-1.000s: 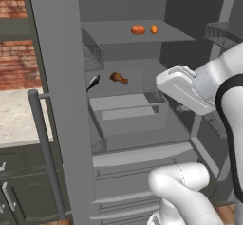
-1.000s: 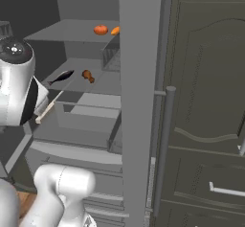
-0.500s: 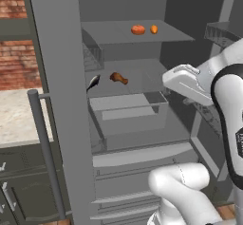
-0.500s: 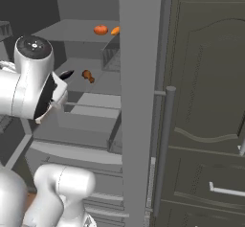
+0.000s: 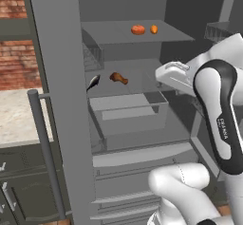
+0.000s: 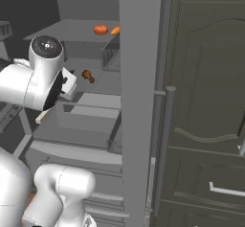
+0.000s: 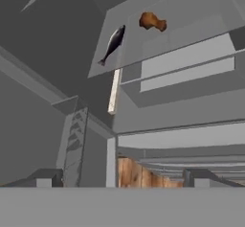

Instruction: Gather the squash and carrot from the fridge and place them on a tray on the dining counter. Then gather the fish and chicken drumstick from the fridge and place them on the other tray.

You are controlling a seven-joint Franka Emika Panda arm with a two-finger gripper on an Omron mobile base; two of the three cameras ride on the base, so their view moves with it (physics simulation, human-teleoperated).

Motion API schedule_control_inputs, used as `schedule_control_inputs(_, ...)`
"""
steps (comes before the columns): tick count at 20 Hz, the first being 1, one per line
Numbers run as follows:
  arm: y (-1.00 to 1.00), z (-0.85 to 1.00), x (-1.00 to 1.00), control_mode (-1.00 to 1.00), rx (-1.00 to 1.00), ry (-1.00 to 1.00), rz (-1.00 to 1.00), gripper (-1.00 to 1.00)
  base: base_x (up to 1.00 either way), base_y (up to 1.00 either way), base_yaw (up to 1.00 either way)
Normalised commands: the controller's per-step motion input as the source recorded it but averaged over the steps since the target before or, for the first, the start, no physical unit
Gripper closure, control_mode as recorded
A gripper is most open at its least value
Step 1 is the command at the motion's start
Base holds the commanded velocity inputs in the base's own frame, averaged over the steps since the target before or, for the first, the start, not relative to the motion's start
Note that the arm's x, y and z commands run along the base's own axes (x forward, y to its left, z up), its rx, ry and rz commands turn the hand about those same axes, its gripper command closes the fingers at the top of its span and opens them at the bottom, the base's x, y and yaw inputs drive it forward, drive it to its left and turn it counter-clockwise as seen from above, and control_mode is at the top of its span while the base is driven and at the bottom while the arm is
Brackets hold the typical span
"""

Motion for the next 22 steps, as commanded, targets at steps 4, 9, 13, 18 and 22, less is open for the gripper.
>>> schedule_control_inputs(4, -0.05, -0.08, 0.38, -1.0, -0.04, -0.01, 0.03, -1.0, 0.0, 0.0, 0.0)
schedule_control_inputs(9, -0.02, -0.21, 0.31, -1.0, -0.09, -0.07, 0.05, -1.0, 0.0, 0.0, 0.0)
schedule_control_inputs(13, -0.01, -0.01, 0.32, -1.0, -0.03, -0.08, 0.1, -1.0, 0.0, 0.0, 0.0)
schedule_control_inputs(18, 0.0, -0.01, 0.37, -1.0, -0.06, -0.03, 0.12, -1.0, 0.0, 0.0, 0.0)
schedule_control_inputs(22, 0.0, 0.0, 0.2, -1.0, -0.09, -0.02, 0.03, -1.0, 0.0, 0.0, 0.0)
